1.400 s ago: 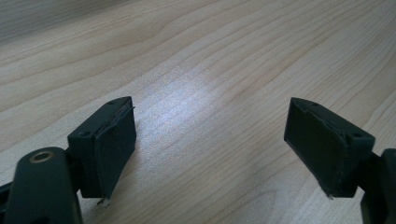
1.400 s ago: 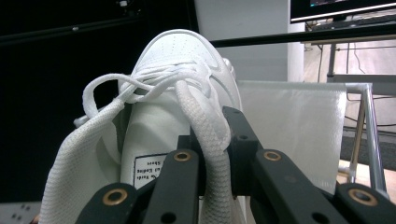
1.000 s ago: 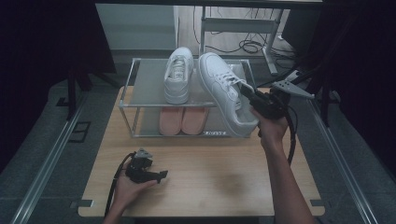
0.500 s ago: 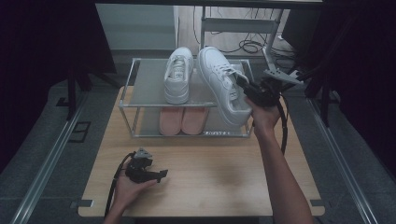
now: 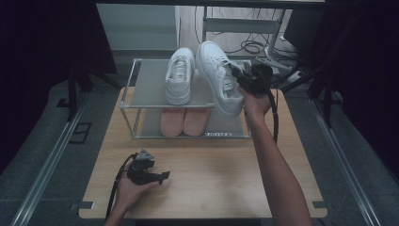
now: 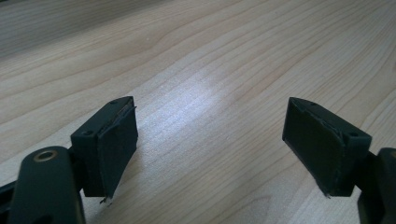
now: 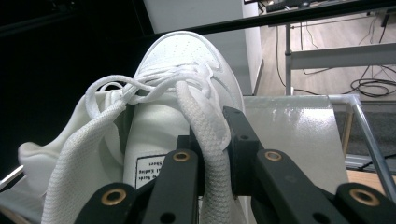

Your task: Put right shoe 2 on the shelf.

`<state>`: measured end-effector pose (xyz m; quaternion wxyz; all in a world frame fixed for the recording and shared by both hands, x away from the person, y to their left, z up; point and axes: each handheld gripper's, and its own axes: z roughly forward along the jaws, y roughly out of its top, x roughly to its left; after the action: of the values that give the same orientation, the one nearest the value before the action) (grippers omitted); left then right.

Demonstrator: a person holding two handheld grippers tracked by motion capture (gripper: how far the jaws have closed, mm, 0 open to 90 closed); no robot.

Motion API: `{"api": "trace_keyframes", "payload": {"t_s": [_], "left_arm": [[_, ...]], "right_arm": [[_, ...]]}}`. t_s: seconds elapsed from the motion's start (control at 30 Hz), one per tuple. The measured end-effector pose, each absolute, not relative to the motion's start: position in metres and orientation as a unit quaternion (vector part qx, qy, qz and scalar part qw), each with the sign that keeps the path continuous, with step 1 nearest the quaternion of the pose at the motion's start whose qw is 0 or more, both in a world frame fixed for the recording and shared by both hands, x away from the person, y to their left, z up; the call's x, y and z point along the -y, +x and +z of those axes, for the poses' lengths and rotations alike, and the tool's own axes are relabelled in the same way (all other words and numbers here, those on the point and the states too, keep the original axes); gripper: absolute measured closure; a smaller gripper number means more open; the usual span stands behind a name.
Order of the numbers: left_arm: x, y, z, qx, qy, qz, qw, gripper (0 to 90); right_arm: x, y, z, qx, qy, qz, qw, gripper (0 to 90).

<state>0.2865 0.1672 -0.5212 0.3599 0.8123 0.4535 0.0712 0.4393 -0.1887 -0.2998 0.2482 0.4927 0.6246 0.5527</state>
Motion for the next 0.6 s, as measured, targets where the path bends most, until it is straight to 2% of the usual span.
{"api": "trace_keyframes", "payload": {"t_s": [0.6], "left_arm": [[-0.172,0.287,-0.518,-0.452,0.808,0.073,0.370,18.7]], "right_arm": [[0.160,0.485,-0.306,-0.616,0.540,0.515,0.253,82.4]]}}
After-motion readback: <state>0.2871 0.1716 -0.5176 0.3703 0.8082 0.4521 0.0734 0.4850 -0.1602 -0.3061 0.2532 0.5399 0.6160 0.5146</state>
